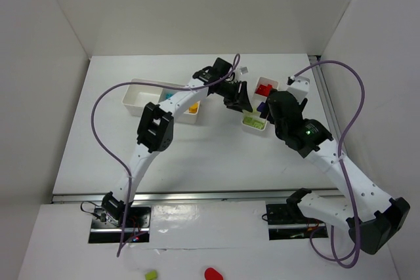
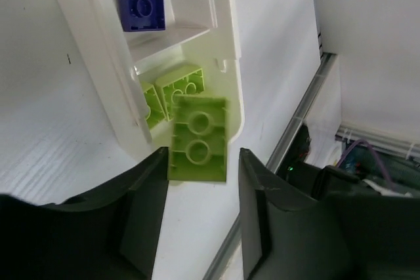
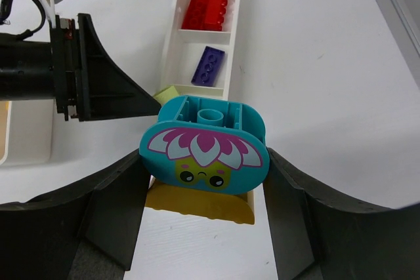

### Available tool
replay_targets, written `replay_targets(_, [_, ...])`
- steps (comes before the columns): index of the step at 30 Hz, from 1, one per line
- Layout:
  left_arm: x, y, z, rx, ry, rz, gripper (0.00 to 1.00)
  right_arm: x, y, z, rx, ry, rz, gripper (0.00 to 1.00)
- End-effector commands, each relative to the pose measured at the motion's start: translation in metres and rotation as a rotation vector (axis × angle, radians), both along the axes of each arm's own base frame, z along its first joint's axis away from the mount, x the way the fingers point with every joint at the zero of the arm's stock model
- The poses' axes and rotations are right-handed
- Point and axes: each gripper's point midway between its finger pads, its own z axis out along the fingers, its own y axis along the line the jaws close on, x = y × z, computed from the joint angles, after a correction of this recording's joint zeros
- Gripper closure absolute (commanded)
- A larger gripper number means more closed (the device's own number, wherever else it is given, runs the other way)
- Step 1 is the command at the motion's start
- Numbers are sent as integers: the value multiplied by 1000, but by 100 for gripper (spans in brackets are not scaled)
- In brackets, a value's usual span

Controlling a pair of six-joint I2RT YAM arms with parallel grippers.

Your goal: Sort the legos into containers by color

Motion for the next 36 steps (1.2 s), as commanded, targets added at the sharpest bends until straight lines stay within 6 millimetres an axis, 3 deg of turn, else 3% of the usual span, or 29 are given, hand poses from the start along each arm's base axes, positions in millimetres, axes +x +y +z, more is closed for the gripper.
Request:
replay_targets(1, [-2, -9, 9, -13, -10, 4, 44, 1, -10, 24, 8, -59, -46, 62])
replay_targets(4, [-2, -9, 16, -20, -28, -1, 29, 3, -7, 26, 14, -71, -34, 62])
replay_targets(6, [-4, -7, 22, -26, -34, -13, 27, 6, -7, 25, 9, -66, -29, 62])
replay_targets(10, [-12, -2, 55, -43, -67, -18, 24, 13, -7, 25, 38, -72, -6, 62])
replay_targets(13, [-13, 31, 81, -47, -67, 14, 26, 25, 6, 18, 74, -43, 83, 62])
replay_targets(14, [-7, 53, 87, -58, -55, 43, 28, 33, 3, 12, 88, -16, 80, 62])
replay_targets(15, [-19, 76, 90, -45, -45, 63, 29, 37, 18, 6, 131, 11, 150, 62])
replay_targets(17, [-13, 116, 95, -55, -54, 134, 29, 46, 36, 8, 173, 10, 219, 62])
replay_targets(18, [-13, 127, 101, -78, -79, 140, 29, 51, 53, -3, 192, 45, 276, 62])
replay_targets(19, [-24, 141, 104, -82, -71, 152, 27, 57, 65, 4, 217, 26, 302, 62])
replay_targets(20, [-23, 155, 106, -89, -74, 168, 24, 58, 82, 1, 221, 39, 345, 62])
replay_targets(21, [-28, 160, 110, -105, -74, 155, 23, 63, 97, -15, 240, 93, 364, 62])
replay_targets(23, [-38, 166, 108, -112, -51, 152, 16, 73, 119, -13, 254, 99, 396, 62])
replay_targets(24, [-44, 166, 115, -132, -69, 132, 15, 76, 135, -30, 259, 149, 414, 62])
replay_targets(26, [-48, 166, 108, -139, -64, 124, 13, 85, 149, -28, 286, 149, 422, 62])
replay_targets(27, [-53, 166, 116, -160, -68, 117, 12, 88, 158, -39, 318, 175, 427, 62])
replay_targets(32, [-67, 163, 100, -194, -41, 119, 12, 103, 185, -39, 446, 178, 466, 63])
replay_targets(33, [-62, 162, 102, -206, -79, 129, 12, 110, 187, -31, 471, 160, 465, 63])
replay_targets(36, [-66, 159, 92, -166, -133, 202, 14, 115, 201, -39, 550, 214, 476, 65])
